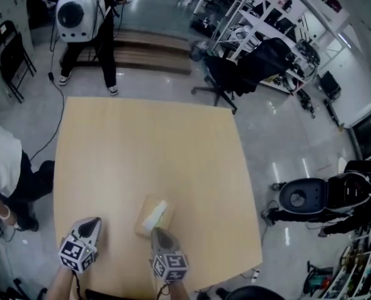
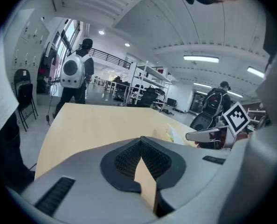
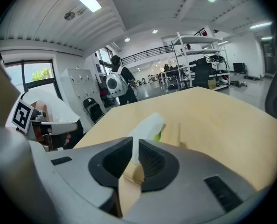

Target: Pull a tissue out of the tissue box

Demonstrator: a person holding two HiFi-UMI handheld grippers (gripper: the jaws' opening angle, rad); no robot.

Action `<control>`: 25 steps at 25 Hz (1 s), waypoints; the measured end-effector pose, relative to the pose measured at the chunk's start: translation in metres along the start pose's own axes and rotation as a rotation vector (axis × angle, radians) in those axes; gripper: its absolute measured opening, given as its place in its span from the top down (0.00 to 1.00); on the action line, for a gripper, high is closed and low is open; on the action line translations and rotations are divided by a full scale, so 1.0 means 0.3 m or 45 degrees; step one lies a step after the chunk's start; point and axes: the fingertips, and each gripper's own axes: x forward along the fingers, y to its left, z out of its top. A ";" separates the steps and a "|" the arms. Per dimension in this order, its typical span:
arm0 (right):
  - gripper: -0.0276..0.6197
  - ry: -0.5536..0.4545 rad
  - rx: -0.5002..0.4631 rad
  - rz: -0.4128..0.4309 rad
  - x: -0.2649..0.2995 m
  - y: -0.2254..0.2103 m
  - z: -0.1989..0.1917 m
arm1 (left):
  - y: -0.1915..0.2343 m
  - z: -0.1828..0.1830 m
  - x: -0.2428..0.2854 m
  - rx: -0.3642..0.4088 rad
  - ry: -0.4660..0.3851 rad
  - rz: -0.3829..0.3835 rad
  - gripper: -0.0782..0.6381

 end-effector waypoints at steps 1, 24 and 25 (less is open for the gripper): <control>0.86 0.002 -0.004 0.008 0.006 0.005 -0.002 | 0.001 -0.003 0.002 0.000 0.001 0.000 0.88; 0.64 0.111 -0.065 0.038 0.076 0.011 -0.056 | 0.010 -0.050 0.024 -0.026 0.018 0.001 0.88; 0.64 0.114 -0.069 0.038 0.075 0.015 -0.055 | 0.013 -0.047 0.020 -0.027 0.020 0.003 0.88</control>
